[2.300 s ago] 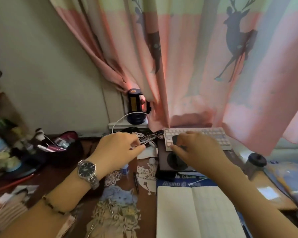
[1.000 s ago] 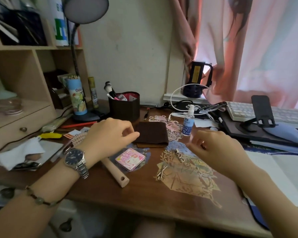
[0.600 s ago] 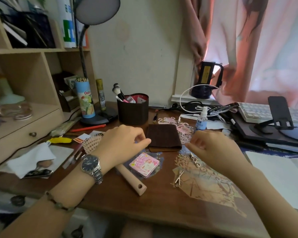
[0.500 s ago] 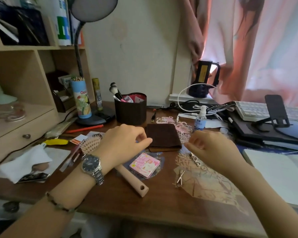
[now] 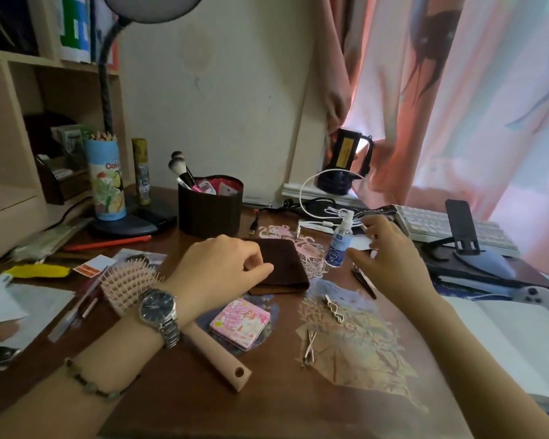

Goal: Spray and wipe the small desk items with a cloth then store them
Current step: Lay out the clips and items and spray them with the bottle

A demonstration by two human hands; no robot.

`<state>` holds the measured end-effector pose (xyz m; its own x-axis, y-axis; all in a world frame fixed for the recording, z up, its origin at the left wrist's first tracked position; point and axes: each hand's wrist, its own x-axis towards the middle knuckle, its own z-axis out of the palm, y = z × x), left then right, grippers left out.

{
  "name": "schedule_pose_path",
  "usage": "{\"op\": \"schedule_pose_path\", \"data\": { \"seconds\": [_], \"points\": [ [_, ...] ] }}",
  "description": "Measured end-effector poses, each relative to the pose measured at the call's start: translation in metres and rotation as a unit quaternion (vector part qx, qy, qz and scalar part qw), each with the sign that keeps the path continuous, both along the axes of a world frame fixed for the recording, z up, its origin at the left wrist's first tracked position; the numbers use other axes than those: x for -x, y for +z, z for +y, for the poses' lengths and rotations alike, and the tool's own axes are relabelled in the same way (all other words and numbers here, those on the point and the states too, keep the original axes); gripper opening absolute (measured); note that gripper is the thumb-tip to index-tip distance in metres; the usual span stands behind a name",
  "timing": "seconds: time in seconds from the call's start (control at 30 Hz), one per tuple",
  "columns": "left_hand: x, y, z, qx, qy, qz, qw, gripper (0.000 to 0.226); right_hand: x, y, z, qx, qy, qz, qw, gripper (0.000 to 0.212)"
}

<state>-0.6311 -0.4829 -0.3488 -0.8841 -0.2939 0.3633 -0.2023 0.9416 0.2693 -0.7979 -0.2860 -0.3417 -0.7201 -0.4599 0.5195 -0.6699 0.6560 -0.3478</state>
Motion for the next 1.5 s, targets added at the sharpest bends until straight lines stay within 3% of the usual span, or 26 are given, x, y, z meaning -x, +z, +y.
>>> {"op": "schedule_pose_path", "data": {
  "seconds": [0.27, 0.4, 0.57, 0.97, 1.37, 1.5],
  "points": [
    [0.024, 0.005, 0.011, 0.003, 0.007, -0.013, 1.000, 0.032, 0.036, -0.003, -0.009, 0.012, 0.048, -0.017, 0.999, 0.049],
    [0.041, 0.007, 0.011, 0.011, 0.028, -0.025, 0.999, 0.032, 0.070, -0.008, -0.013, 0.051, 0.083, -0.043, 0.994, 0.063],
    [0.062, 0.013, 0.008, 0.012, 0.050, -0.027, 0.998, 0.031, 0.110, -0.024, -0.016, 0.100, 0.115, -0.099, 0.983, 0.062],
    [0.113, -0.010, -0.008, 0.001, 0.056, -0.104, 0.993, 0.029, 0.149, -0.053, -0.030, 0.169, 0.292, -0.243, 0.910, 0.063],
    [0.122, -0.030, -0.016, -0.013, 0.050, -0.175, 0.983, 0.028, 0.142, -0.043, -0.022, 0.203, 0.314, -0.287, 0.882, 0.061],
    [0.109, -0.026, -0.012, -0.024, 0.057, -0.164, 0.985, 0.029, 0.121, -0.037, -0.009, 0.193, 0.302, -0.264, 0.895, 0.062]
  ]
}}
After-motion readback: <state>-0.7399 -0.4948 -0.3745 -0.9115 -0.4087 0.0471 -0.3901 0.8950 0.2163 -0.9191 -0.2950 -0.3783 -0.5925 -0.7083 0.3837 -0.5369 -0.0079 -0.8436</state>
